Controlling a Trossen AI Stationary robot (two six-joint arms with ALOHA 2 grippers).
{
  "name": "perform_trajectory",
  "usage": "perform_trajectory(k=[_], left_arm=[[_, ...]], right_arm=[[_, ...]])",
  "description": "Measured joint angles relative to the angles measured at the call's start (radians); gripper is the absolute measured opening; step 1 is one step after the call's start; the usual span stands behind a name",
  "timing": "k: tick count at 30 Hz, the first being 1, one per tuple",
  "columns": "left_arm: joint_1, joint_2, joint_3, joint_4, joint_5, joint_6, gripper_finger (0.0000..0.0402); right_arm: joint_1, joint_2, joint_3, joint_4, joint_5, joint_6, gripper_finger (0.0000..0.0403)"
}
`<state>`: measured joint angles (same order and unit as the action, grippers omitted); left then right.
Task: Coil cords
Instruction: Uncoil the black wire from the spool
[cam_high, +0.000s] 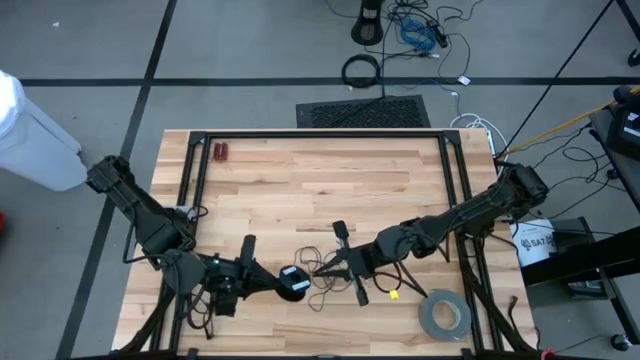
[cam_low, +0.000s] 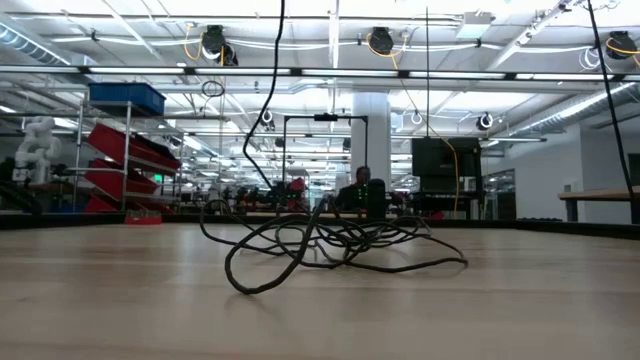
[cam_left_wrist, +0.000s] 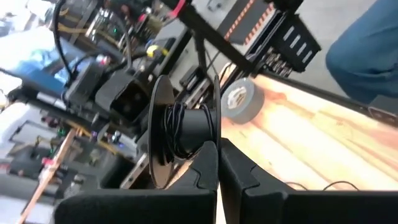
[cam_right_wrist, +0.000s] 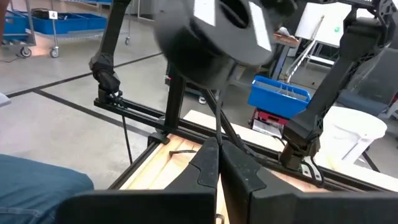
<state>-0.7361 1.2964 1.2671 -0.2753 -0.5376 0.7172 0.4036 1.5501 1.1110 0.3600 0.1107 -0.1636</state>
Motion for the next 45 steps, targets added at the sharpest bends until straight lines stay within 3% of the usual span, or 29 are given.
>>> perform_trajectory(k=[11, 26, 37, 45], left_arm=[[-0.006, 0.000, 0.000, -0.060, -0.085, -0.032, 0.0000], [-0.013, -0.002, 0.000, -0.079, -0.094, -0.057, 0.0000], [-0.010, -0.002, 0.000, -0.083, -0.096, -0.065, 0.0000], [-0.002, -0.002, 0.000, -0.086, -0.084, -0.084, 0.0000]], right_arm=[[0.042, -0.064, 0.000, -0.109, 0.030, 0.030, 0.0000], [0.150, -0.165, -0.001, -0.206, 0.131, 0.002, 0.0000], [0.191, -0.237, -0.001, -0.194, 0.184, -0.060, 0.0000], [0.185, -0.290, 0.000, -0.065, 0.180, -0.185, 0.0000]])
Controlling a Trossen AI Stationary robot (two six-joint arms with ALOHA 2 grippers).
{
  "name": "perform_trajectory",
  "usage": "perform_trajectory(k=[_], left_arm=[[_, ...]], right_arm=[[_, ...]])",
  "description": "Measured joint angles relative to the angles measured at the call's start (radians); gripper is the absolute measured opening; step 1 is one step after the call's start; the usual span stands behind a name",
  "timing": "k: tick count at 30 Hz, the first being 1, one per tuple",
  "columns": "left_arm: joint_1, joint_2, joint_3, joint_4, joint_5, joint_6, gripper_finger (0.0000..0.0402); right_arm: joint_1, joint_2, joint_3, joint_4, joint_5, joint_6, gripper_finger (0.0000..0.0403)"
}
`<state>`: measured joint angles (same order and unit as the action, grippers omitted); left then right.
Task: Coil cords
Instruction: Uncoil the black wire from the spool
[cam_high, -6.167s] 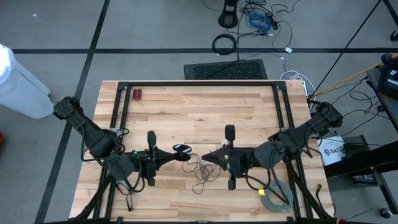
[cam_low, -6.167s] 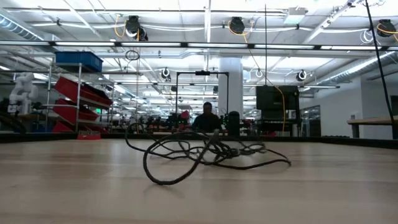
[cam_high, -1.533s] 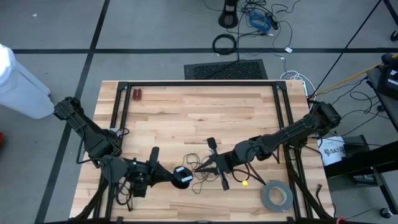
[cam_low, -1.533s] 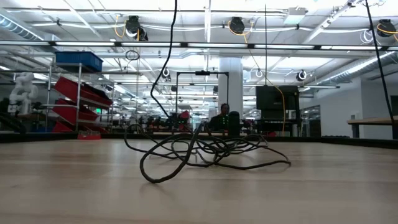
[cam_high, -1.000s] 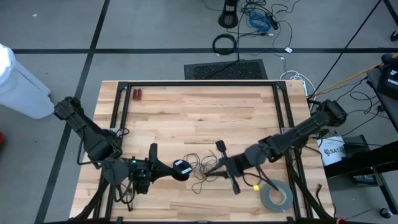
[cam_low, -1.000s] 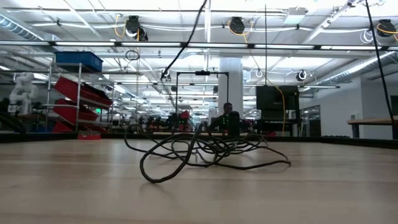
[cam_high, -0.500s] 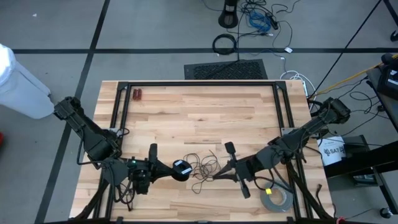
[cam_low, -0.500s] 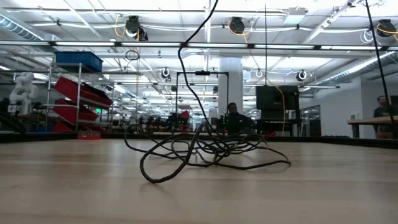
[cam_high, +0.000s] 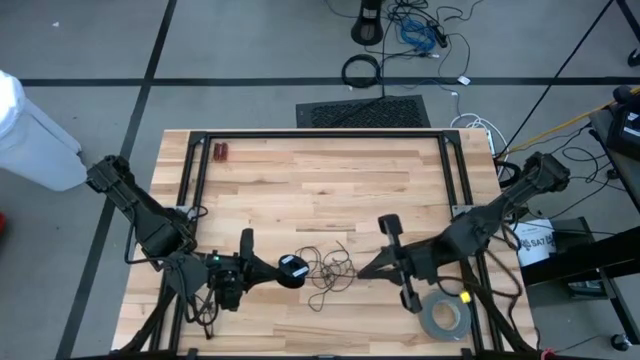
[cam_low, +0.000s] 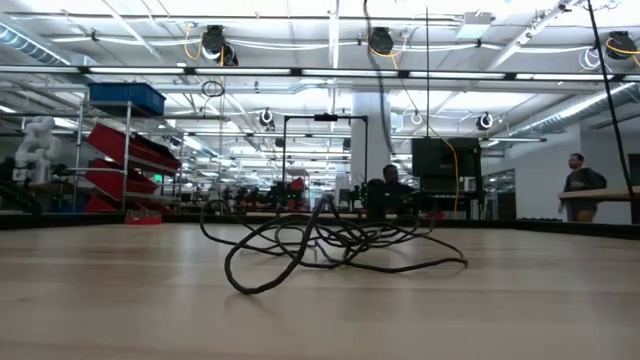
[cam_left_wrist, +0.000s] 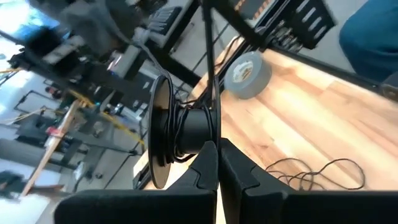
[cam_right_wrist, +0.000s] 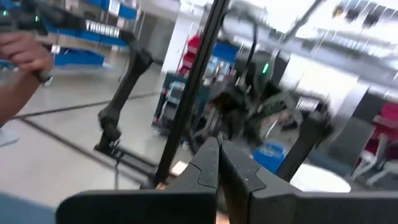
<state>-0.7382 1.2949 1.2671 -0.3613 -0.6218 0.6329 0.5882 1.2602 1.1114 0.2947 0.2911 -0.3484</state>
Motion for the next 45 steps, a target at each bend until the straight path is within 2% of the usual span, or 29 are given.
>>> perform_trajectory(k=[6, 11, 23, 31, 37, 45], left_arm=[[0.007, 0.001, 0.000, 0.021, 0.136, -0.001, 0.0000], [0.016, 0.023, 0.000, 0.066, 0.207, 0.006, 0.0000], [0.071, 0.041, 0.000, 0.144, 0.355, 0.057, 0.0000], [0.120, 0.041, 0.000, 0.151, 0.366, 0.016, 0.0000], [0.176, 0.054, 0.000, 0.152, 0.373, -0.043, 0.0000], [0.214, 0.105, 0.000, 0.210, 0.494, 0.004, 0.0000]], right_arm=[[-0.064, -0.004, 0.000, 0.095, -0.005, -0.081, 0.0000], [-0.160, -0.004, 0.000, 0.091, -0.013, -0.065, 0.0000], [-0.354, 0.039, 0.000, 0.015, -0.215, 0.069, 0.0000], [-0.386, 0.091, 0.005, 0.135, -0.315, 0.092, 0.0000], [-0.387, 0.125, 0.116, 0.125, -0.377, 0.074, 0.0000], [-0.391, 0.238, 0.303, -0.051, -0.402, 0.029, 0.0000]])
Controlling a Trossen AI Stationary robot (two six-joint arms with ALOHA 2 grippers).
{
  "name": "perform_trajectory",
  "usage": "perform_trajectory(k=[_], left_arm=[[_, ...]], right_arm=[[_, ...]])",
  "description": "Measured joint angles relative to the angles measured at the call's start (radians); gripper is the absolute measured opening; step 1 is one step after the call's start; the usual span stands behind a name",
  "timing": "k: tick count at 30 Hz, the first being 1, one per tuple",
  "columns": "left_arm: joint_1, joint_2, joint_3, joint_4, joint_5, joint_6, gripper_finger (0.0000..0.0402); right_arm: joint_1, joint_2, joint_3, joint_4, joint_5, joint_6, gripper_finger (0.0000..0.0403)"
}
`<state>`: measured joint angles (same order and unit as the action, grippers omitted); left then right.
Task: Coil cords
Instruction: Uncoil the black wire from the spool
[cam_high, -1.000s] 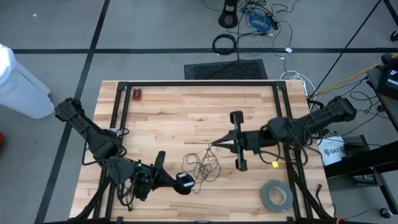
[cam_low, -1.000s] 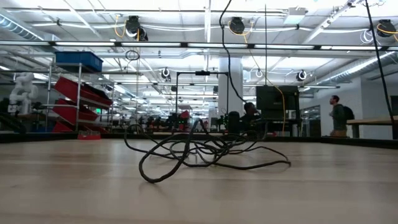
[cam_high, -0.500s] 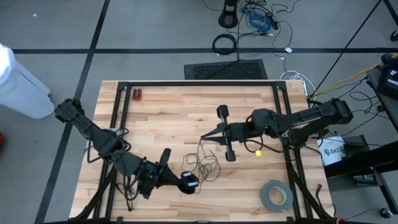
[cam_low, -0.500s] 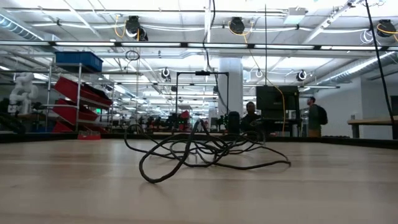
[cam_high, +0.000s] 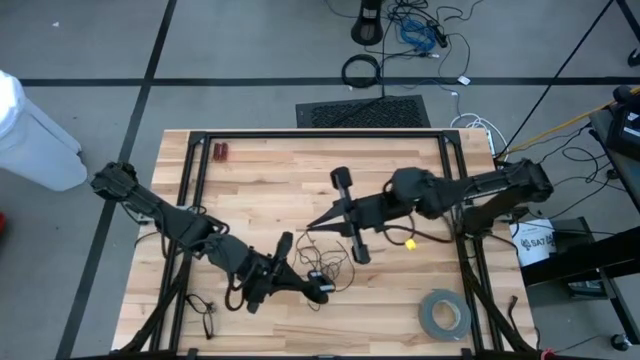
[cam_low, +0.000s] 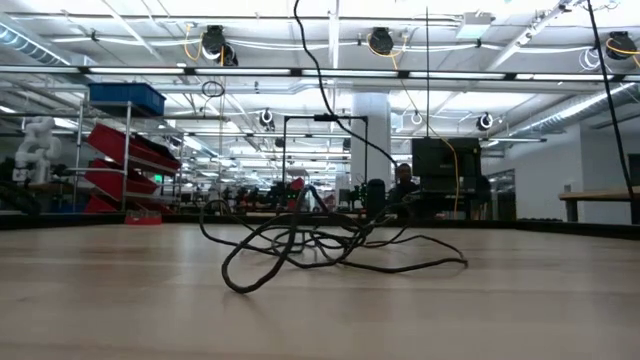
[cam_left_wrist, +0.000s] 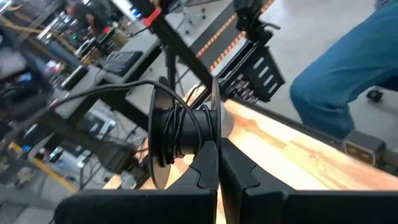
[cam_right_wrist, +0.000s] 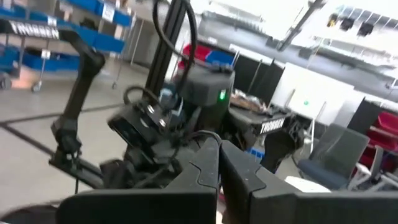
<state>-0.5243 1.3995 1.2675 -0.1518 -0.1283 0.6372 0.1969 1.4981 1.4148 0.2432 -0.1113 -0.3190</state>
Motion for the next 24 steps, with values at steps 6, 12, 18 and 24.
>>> perform_trajectory(k=[6, 12, 18, 24], left_arm=[[-0.015, 0.007, 0.000, 0.048, 0.099, 0.033, 0.0000], [-0.077, 0.006, 0.008, 0.070, 0.094, 0.106, 0.0000], [-0.123, 0.006, 0.033, 0.064, 0.012, 0.118, 0.0000], [-0.185, 0.005, 0.055, 0.075, 0.011, 0.204, 0.0000]], right_arm=[[-0.029, 0.041, 0.038, -0.081, -0.001, -0.007, 0.0000], [-0.064, 0.032, 0.039, -0.204, 0.002, 0.024, 0.0000], [-0.067, 0.033, 0.039, -0.322, 0.000, 0.048, 0.0000], [-0.065, 0.034, 0.039, -0.490, 0.001, 0.106, 0.0000]])
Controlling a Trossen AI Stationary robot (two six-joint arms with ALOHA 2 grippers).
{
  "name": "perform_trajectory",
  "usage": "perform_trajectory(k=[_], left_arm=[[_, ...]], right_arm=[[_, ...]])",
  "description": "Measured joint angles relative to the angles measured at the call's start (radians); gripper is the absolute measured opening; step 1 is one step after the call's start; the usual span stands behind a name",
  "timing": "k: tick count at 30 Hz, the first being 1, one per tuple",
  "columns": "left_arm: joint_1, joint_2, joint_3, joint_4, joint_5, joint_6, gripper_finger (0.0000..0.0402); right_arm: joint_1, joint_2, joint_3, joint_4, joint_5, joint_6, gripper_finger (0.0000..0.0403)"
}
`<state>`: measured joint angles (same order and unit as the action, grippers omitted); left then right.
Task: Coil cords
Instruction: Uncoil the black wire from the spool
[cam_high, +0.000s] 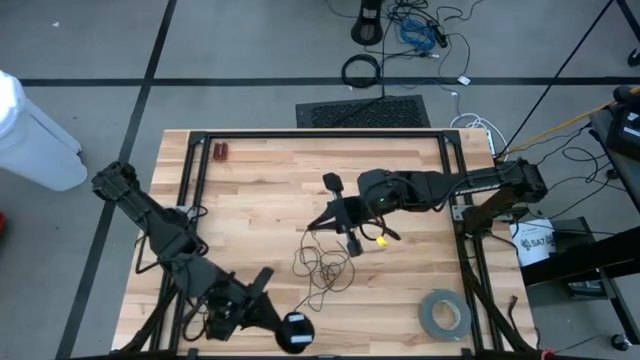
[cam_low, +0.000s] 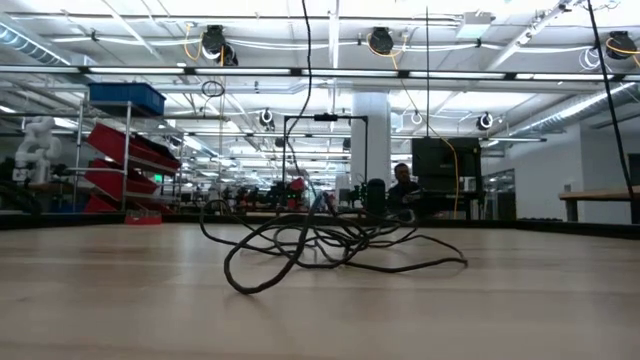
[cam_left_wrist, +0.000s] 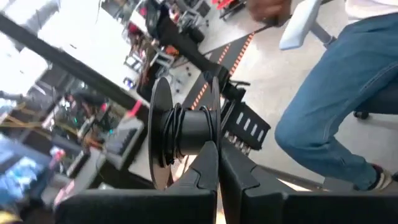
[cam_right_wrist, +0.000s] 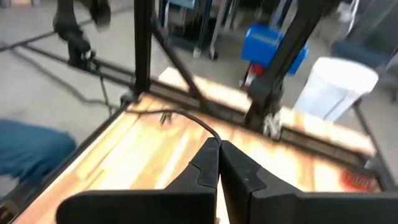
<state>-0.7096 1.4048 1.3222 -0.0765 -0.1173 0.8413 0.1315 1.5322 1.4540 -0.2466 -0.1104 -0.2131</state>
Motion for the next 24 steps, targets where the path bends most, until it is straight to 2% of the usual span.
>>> perform_trajectory(k=[3, 9, 12, 19, 24], left_arm=[[-0.034, 0.000, 0.013, 0.004, -0.069, 0.012, 0.0000], [-0.103, -0.001, 0.017, -0.038, -0.436, 0.007, 0.0000], [-0.127, -0.001, 0.017, -0.065, -0.559, 0.000, 0.0000], [-0.164, -0.042, 0.017, -0.103, -0.632, -0.080, 0.0000], [-0.170, -0.069, 0.017, -0.223, -0.688, -0.191, 0.0000]], right_arm=[[0.013, 0.000, 0.000, -0.079, 0.001, 0.025, 0.0000], [0.074, 0.000, 0.000, -0.267, 0.008, 0.057, 0.0000], [0.113, 0.000, 0.000, -0.354, 0.046, 0.087, 0.0000], [0.162, 0.000, 0.000, -0.549, 0.290, 0.209, 0.0000], [0.173, 0.000, 0.000, -0.665, 0.348, 0.309, 0.0000]])
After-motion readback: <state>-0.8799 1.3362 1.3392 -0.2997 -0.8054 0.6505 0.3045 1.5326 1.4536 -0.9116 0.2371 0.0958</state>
